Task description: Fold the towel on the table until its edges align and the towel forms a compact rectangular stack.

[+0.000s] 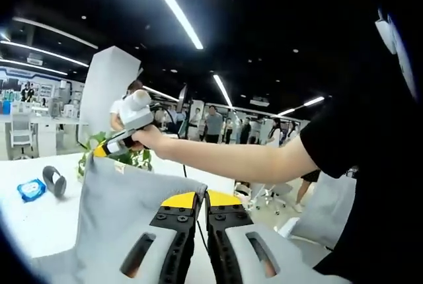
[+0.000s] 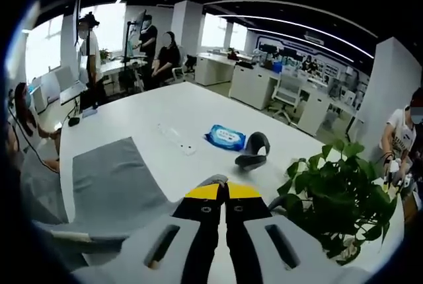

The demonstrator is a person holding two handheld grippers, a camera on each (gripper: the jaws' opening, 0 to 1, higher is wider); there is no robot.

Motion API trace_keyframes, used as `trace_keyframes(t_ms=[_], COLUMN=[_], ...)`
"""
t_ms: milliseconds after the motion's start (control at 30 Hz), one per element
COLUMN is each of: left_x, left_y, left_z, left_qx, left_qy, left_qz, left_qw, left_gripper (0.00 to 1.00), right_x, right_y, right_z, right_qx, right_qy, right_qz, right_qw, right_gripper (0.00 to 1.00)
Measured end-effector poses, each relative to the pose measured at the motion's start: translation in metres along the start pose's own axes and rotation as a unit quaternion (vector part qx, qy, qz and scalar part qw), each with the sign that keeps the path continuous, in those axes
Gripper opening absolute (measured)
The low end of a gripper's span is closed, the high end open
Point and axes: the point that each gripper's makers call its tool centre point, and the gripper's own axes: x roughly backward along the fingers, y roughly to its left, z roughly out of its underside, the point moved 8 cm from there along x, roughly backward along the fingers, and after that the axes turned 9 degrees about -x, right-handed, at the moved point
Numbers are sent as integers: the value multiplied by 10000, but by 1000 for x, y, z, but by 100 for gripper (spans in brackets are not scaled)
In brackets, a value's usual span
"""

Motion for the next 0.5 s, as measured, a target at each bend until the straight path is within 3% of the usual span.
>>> trace_keyframes(t_ms=[267,500], left_x=[29,55], left_y=[8,12], left_z=[4,9], left_qx=[54,86], left_qy=[33,108], left_qz=[-428,-770], left_qw=[9991,9969], left_gripper=[4,4], right_x=[-4,-12], right_y=[14,23], right_z=[-7,-12], right_qx=[97,-66], right_qy=[31,-22], right_qz=[-19,-169], right_qw=[9999,9998], right_gripper=[0,0])
